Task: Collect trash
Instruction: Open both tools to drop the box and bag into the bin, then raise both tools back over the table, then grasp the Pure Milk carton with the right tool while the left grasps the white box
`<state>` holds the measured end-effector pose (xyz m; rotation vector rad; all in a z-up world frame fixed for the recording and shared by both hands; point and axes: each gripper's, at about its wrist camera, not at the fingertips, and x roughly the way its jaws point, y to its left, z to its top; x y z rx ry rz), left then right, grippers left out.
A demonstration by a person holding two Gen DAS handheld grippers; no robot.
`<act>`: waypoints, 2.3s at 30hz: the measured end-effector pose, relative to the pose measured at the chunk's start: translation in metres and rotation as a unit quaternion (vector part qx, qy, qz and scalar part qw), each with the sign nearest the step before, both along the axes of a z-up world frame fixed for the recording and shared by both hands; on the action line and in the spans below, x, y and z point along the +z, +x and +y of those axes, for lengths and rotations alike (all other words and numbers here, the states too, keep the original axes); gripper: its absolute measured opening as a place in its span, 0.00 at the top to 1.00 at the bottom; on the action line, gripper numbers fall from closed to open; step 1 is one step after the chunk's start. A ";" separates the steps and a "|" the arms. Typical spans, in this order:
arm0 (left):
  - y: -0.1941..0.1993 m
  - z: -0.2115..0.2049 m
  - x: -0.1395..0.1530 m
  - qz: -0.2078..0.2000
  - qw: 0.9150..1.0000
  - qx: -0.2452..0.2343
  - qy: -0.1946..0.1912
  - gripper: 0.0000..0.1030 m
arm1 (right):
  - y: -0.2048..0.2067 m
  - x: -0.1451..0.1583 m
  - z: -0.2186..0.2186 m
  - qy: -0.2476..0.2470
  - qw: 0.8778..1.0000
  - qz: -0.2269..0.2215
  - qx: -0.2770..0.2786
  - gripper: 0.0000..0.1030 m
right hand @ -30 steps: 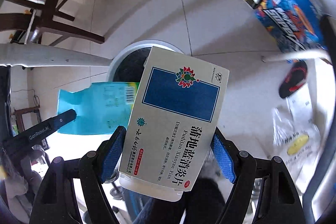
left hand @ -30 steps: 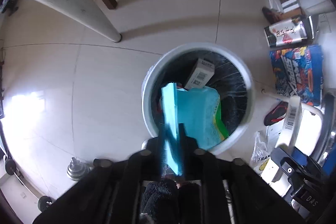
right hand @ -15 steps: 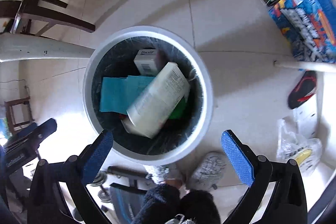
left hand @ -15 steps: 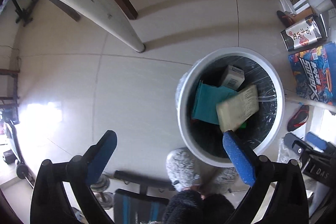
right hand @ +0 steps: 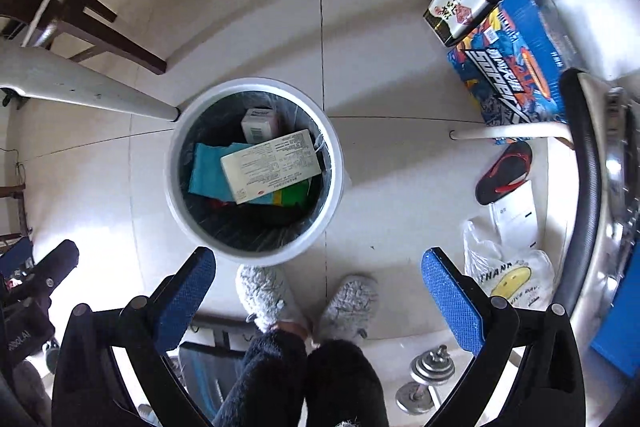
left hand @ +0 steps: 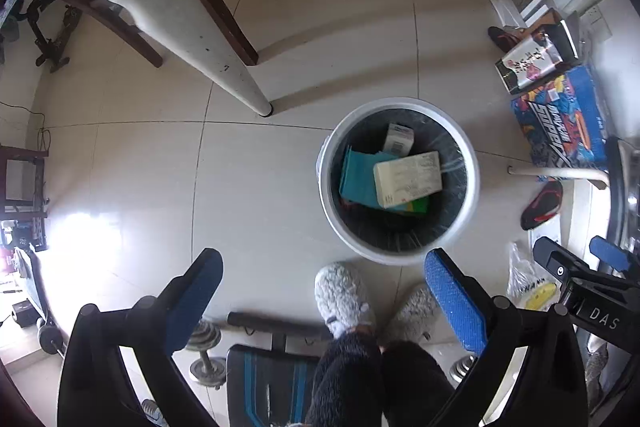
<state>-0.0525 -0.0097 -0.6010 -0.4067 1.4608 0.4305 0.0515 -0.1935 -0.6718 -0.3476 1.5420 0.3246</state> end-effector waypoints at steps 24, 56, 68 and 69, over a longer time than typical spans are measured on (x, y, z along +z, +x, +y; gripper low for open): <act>-0.064 -0.034 0.259 -0.050 0.999 -0.009 0.004 0.00 | -0.070 0.317 -0.033 0.054 0.998 -0.035 0.023 0.00; 0.388 0.109 0.403 -0.122 0.981 0.052 0.139 0.00 | 0.382 0.471 -0.002 0.131 0.961 -0.113 -0.216 0.00; 0.512 0.183 0.320 -0.051 0.985 0.149 0.071 0.00 | 0.615 0.345 0.031 0.076 0.946 -0.037 -0.313 0.00; 0.515 0.188 0.315 -0.049 0.984 0.158 0.061 0.00 | 0.623 0.337 0.036 0.073 0.946 -0.030 -0.314 0.00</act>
